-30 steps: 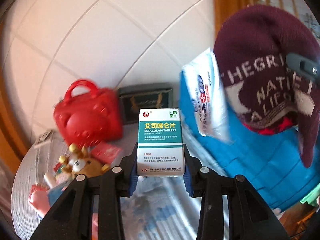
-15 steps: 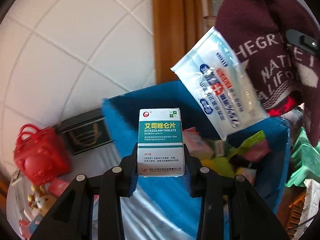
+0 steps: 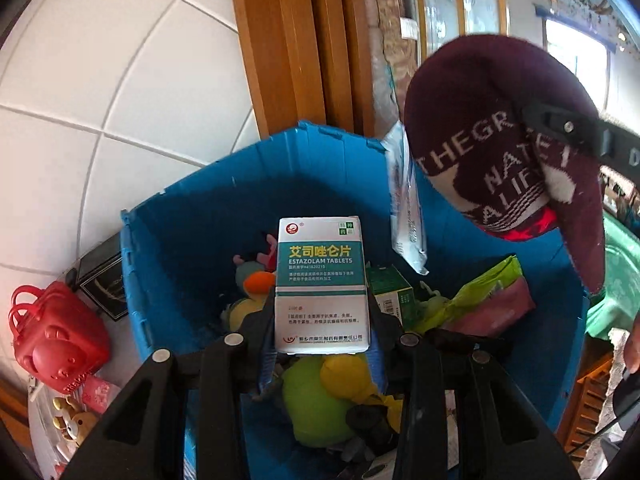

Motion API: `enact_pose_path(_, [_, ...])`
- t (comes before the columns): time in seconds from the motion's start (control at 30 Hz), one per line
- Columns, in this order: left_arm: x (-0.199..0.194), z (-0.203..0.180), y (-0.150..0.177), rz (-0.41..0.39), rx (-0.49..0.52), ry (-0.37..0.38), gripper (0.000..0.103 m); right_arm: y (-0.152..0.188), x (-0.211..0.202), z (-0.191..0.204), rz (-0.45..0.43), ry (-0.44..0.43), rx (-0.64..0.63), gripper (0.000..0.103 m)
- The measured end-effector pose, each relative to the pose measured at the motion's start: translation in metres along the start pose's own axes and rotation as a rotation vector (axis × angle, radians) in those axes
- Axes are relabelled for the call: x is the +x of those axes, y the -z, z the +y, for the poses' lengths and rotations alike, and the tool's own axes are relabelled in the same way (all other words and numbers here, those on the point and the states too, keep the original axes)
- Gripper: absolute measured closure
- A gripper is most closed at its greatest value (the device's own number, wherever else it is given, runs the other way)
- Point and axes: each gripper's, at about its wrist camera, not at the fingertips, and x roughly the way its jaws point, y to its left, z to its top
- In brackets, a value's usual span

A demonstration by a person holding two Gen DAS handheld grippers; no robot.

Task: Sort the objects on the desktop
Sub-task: 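Carry the tablet box and maroon hat into the blue crate and release them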

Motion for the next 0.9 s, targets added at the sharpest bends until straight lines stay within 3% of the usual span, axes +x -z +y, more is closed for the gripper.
enact_pose_path(0.23, [0.027, -0.002, -0.010, 0.079, -0.021, 0.001, 0.067, 0.008, 0.050, -0.005, 0.126, 0.053, -0.058, 0.079])
enact_pose_path(0.4, [0.037, -0.004, -0.009, 0.118, -0.026, -0.051, 0.065, 0.021, 0.081, 0.001, 0.239, 0.065, -0.119, 0.072])
enact_pose_path(0.47, [0.038, -0.001, -0.008, 0.127, -0.036, -0.070, 0.039, 0.026, 0.088, 0.001, 0.267, 0.057, -0.131, 0.065])
enact_pose_path(0.53, [0.034, 0.001, -0.007, 0.121, -0.048, -0.084, 0.024, 0.029, 0.092, 0.001, 0.283, 0.055, -0.145, 0.035])
enact_pose_path(0.6, [0.030, 0.003, -0.006, 0.116, -0.053, -0.089, 0.023, 0.031, 0.093, 0.003, 0.295, 0.057, -0.172, 0.021])
enact_pose_path(0.73, [0.012, 0.010, -0.002, 0.093, -0.076, -0.100, 0.017, 0.034, 0.086, 0.007, 0.300, 0.066, -0.199, 0.004])
enact_pose_path(0.9, [-0.018, 0.015, 0.006, 0.039, -0.095, -0.095, 0.014, 0.038, 0.065, 0.010, 0.299, 0.038, -0.196, 0.000])
